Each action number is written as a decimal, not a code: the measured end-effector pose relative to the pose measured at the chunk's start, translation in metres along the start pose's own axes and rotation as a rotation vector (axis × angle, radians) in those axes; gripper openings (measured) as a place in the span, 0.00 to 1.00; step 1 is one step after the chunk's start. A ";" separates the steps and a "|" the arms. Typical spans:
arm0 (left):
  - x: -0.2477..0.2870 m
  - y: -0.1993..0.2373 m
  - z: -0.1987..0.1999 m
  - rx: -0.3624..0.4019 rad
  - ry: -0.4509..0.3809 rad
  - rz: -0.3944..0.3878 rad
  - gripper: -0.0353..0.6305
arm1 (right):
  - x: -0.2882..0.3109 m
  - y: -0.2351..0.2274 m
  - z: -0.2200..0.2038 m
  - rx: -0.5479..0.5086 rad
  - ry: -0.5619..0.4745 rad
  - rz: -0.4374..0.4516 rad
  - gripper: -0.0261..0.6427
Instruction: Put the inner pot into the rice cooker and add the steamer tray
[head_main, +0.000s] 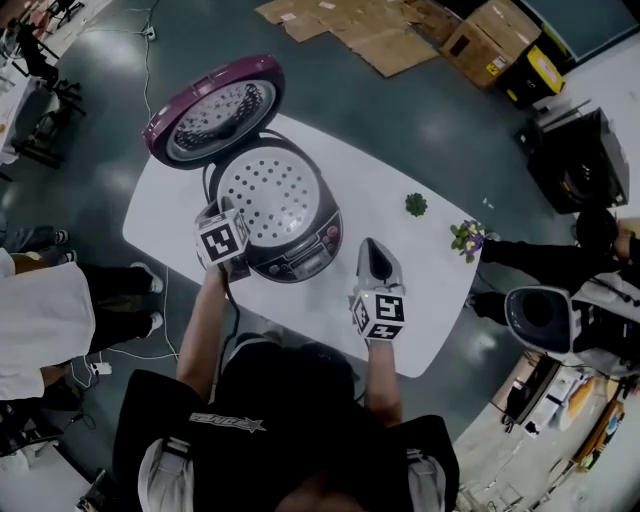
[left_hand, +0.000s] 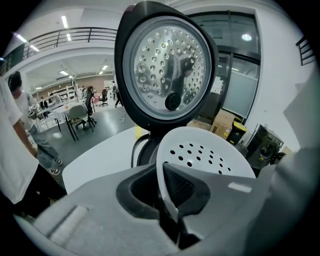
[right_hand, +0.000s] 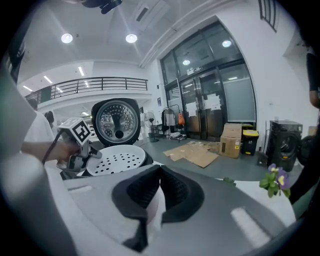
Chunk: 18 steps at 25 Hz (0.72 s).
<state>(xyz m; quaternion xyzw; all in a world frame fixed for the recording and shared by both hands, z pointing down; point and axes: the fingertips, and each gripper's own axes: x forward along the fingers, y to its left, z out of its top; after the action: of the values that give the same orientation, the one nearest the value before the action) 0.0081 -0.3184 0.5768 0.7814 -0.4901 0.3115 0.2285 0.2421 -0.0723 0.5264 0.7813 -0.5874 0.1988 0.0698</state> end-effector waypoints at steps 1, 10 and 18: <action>0.001 0.000 0.000 0.001 -0.004 0.000 0.10 | -0.001 0.000 0.000 0.000 0.000 -0.001 0.05; -0.009 -0.017 0.005 -0.005 -0.059 -0.092 0.37 | -0.013 -0.004 0.001 -0.012 -0.009 -0.005 0.05; -0.043 -0.020 0.016 0.010 -0.159 -0.104 0.43 | -0.033 -0.002 0.006 -0.033 -0.033 0.015 0.05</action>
<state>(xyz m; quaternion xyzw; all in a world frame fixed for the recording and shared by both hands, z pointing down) 0.0163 -0.2940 0.5337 0.8291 -0.4638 0.2389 0.2008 0.2374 -0.0448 0.5083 0.7789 -0.5975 0.1766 0.0714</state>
